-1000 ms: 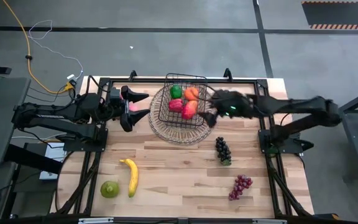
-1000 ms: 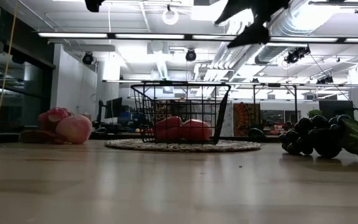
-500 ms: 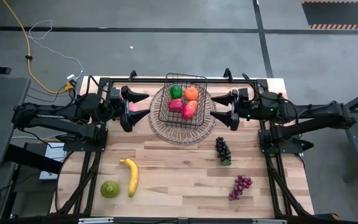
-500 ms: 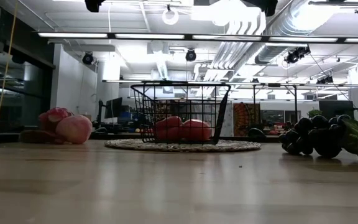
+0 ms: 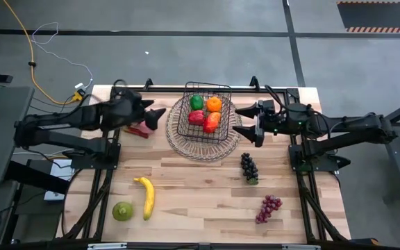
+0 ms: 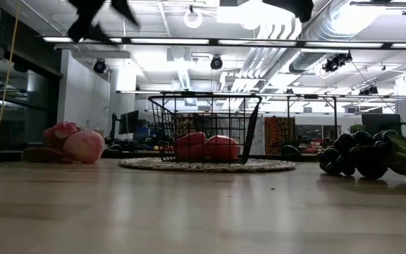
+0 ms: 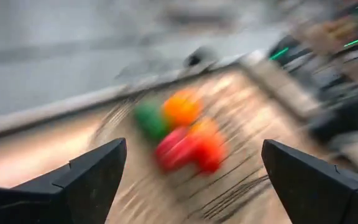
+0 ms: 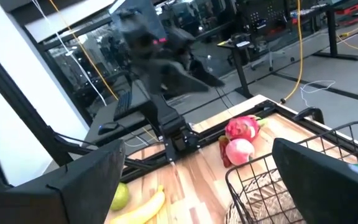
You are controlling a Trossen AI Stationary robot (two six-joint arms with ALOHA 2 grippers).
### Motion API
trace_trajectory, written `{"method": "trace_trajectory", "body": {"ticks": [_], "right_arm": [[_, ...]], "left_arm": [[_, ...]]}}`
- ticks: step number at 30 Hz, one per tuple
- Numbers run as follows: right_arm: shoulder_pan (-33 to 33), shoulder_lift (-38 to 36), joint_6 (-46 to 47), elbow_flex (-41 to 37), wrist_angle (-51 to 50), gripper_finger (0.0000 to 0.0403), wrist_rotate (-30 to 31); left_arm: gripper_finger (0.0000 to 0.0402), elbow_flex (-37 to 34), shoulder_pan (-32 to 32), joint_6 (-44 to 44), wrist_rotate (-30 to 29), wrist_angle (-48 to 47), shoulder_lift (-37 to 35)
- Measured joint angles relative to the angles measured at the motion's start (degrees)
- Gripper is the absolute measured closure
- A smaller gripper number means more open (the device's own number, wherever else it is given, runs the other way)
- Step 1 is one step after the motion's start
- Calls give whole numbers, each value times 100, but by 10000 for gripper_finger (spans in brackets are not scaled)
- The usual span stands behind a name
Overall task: Build produce basket
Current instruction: Put the pink peach into the black wire basket
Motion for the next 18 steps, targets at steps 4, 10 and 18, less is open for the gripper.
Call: {"method": "trace_trajectory", "body": {"ticks": [4, 10, 18], "right_arm": [[-6, 0, 0, 0, -88, 6, 92], [-9, 0, 120, 0, -238, 6, 210], [-9, 1, 149, 0, -311, 6, 252]], "left_arm": [[40, 102, 752, -464, 618, -1327, 545], [40, 98, 1317, -370, 751, -2306, 1647], [40, 98, 1516, 202, 832, -2249, 2805]]}}
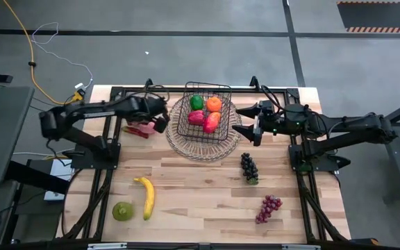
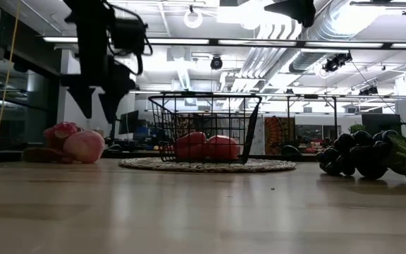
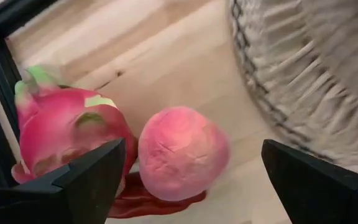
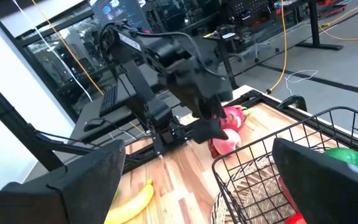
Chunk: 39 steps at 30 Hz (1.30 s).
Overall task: Build produce basket
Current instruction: Put the pink peach into the black wire basket
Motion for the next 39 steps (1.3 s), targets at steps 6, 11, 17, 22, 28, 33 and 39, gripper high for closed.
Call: {"method": "trace_trajectory", "body": {"ticks": [6, 11, 17, 22, 28, 33, 39], "right_arm": [[0, -1, 2, 0, -50, 6, 2], [0, -1, 2, 0, -120, 6, 4], [0, 0, 2, 0, -201, 6, 4], [0, -1, 2, 0, -208, 6, 7], [0, -1, 2, 0, -217, 6, 6], [0, 1, 3, 0, -243, 6, 7], [0, -1, 2, 0, -243, 6, 7]], "left_arm": [[40, 0, 111, 373, 48, -3, 629], [40, 0, 184, 502, 355, -4, 961], [40, 0, 194, 560, 290, 60, 1225], [39, 7, 194, 581, 255, 59, 1438], [42, 22, 189, 630, 231, 50, 1569], [65, 17, 189, 631, 213, 52, 1575], [95, -1, 192, 672, 217, 63, 1489]]}}
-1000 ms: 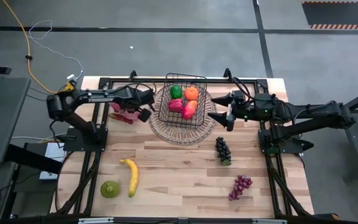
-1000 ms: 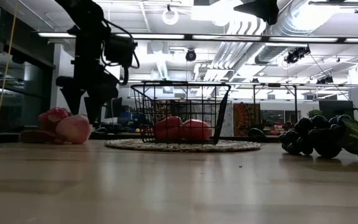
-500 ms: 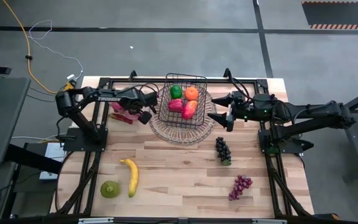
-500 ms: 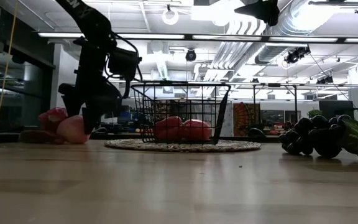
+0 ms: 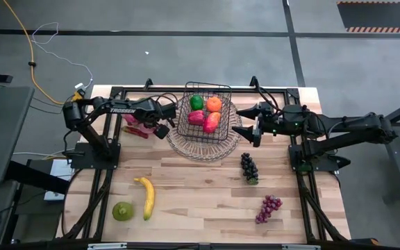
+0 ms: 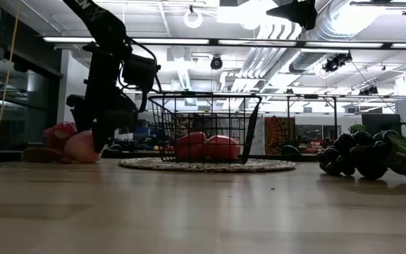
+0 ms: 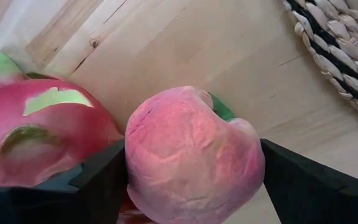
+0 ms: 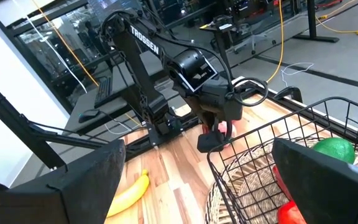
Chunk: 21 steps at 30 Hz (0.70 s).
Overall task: Build produce basket
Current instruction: Put the pink peach into the black wire basket
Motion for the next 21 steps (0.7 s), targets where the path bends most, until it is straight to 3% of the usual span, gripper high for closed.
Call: {"method": "trace_trajectory", "body": {"ticks": [12, 21], "right_arm": [[0, 1, 2, 0, 0, 6, -2], [2, 1, 2, 0, 0, 6, -2]], "left_arm": [[100, 653, -1, 370, 230, 353, -1307], [100, 908, -208, 845, 975, 2054, -2669]]}}
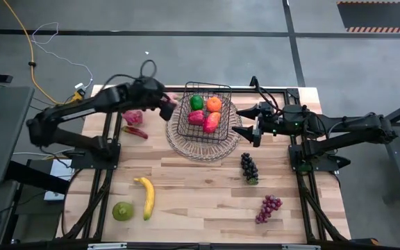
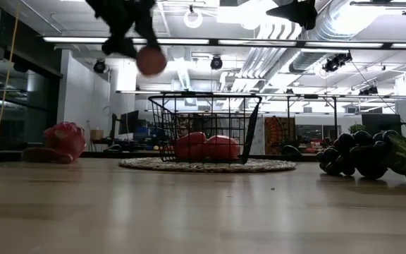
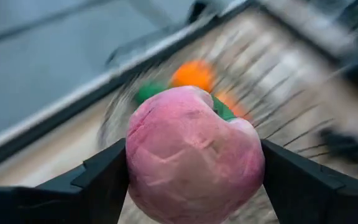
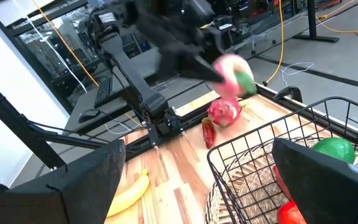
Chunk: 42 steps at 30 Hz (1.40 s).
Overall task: Build produce basket
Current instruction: Put the pink peach into the black wire basket
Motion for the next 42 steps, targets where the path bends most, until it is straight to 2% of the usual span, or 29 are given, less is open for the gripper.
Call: {"method": "trace_trajectory", "body": {"ticks": [7, 14, 18, 26, 30, 34, 42], "right_arm": [[0, -2, 0, 0, 0, 6, 0], [0, -1, -70, 0, 3, 6, -85], [0, 0, -294, 0, 4, 6, -164], [3, -2, -843, 0, 34, 6, -166], [0, -2, -695, 0, 108, 6, -166], [0, 8, -658, 0, 144, 6, -11], [0, 104, -646, 1, 152, 6, 11]], "left_arm": [[100, -288, -843, 161, 69, 1705, -935], [100, -1419, -1887, 179, 48, 3929, -1427], [100, -1943, -2245, 114, -47, 4573, -1434], [100, -1993, -2341, 566, -296, 4678, -1381], [99, -1824, -2306, 379, -747, 4534, -1230], [98, -1132, -2046, 330, -715, 3575, -636], [96, 571, -1366, 306, -507, 1006, 1181]]}}
